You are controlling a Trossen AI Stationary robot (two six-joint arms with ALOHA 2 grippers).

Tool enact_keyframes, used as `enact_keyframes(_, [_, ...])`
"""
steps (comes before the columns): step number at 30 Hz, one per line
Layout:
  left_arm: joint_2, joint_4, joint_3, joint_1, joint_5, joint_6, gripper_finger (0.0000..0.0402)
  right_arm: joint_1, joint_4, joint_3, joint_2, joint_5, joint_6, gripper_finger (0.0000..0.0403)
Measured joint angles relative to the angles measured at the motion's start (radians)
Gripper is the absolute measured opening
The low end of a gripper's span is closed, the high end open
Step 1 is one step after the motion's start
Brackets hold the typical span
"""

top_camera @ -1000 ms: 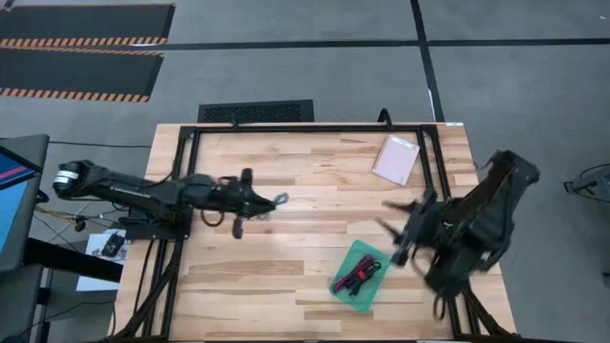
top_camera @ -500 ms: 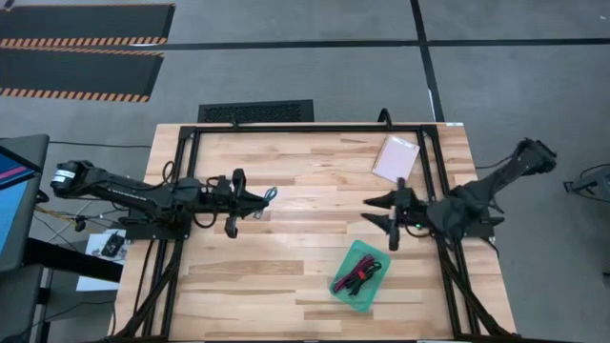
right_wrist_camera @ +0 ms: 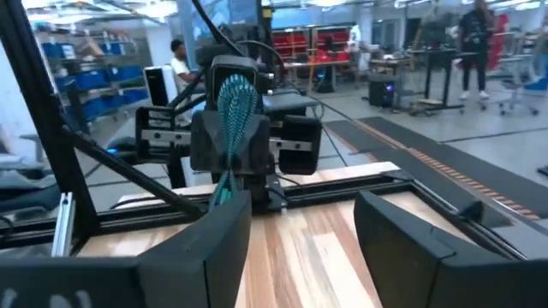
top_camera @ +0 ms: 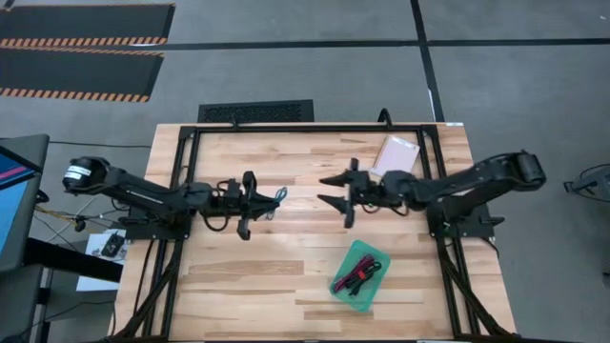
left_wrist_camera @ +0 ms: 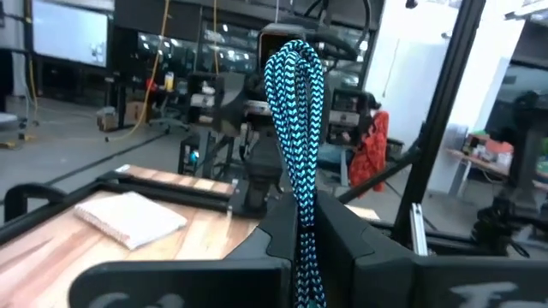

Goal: Pick and place USB-C Cables
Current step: Put the blue usb cable into the bin

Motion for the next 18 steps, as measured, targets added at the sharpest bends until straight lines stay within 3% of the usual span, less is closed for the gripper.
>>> enact_keyframes(8, [0.125,0.177,0.000,0.000,-0.023,0.033,0.0006,-0.052,0.002,0.176,0.209,-0.172,-0.081,0.0245])
enact_keyframes(18, [0.163,0.216,0.001,0.000,-0.024,0.029,0.0006,-0.080,-0.013,0.346,0.348,-0.337,-0.128,0.0245])
